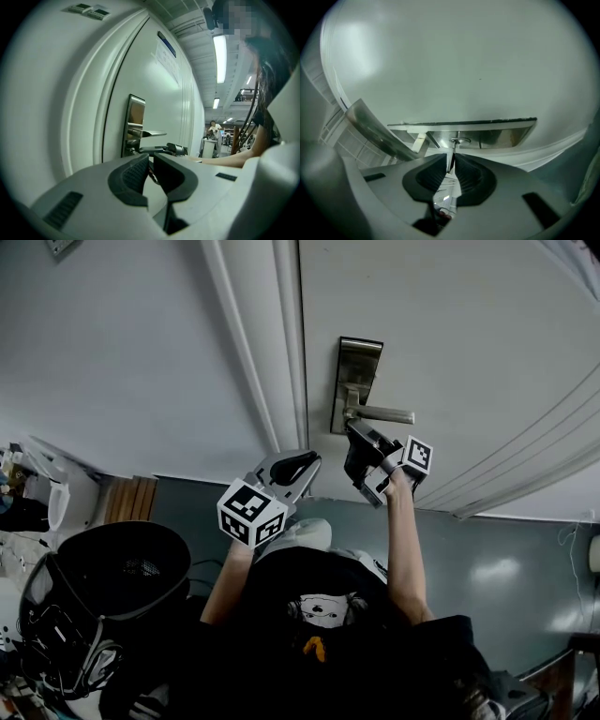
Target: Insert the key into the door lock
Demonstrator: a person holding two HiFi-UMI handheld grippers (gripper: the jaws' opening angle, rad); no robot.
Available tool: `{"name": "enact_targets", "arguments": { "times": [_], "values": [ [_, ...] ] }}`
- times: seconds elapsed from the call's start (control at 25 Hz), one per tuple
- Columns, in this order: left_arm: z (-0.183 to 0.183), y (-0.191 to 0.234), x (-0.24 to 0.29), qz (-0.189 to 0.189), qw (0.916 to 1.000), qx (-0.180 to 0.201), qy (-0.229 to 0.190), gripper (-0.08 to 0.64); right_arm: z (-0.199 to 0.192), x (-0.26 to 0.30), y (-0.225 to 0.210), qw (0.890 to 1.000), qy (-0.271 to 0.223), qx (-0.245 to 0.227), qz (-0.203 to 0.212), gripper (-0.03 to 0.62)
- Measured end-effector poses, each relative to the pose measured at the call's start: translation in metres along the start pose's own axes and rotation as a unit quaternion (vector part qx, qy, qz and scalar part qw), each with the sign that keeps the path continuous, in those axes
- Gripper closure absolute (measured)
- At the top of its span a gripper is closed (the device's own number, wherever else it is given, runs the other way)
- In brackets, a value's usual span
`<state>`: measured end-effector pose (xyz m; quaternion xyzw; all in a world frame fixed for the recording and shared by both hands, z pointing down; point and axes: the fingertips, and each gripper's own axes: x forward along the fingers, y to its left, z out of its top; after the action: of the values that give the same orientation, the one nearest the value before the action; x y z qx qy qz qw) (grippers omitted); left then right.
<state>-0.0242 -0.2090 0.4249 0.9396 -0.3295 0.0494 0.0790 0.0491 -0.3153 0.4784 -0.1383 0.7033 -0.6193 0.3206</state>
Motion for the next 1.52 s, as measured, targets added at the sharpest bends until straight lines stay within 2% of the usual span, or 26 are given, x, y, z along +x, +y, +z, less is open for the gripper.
{"name": "enact_targets", "arguments": {
  "times": [0.12, 0.6, 0.92, 1.2, 1.52],
  "values": [
    [0.001, -0.003, -0.001, -0.005, 1.0, 0.0, 0.005, 0.523, -0.006, -0.001, 0.006, 1.0, 0.007, -0.022, -0.008, 0.511],
    [0.006, -0.017, 0.001, -0.018, 0.9995, -0.016, 0.022, 0.523, -0.039, -0.028, 0.016, 0.998, 0.004, -0.035, -0.052, 0.52],
    [0.01, -0.038, 0.003, -0.023, 0.9988, -0.028, 0.032, 0.523, -0.061, -0.053, 0.041, 0.994, 0.016, -0.073, -0.074, 0.522],
    [0.001, -0.052, -0.01, -0.012, 0.9981, -0.034, 0.05, 0.523, -0.087, -0.065, 0.058, 0.992, 0.016, -0.098, -0.075, 0.526],
    [-0.015, -0.05, -0.029, 0.013, 0.9957, -0.042, 0.081, 0.523, -0.103, -0.071, 0.041, 0.982, 0.028, -0.138, -0.126, 0.544]
  ]
}}
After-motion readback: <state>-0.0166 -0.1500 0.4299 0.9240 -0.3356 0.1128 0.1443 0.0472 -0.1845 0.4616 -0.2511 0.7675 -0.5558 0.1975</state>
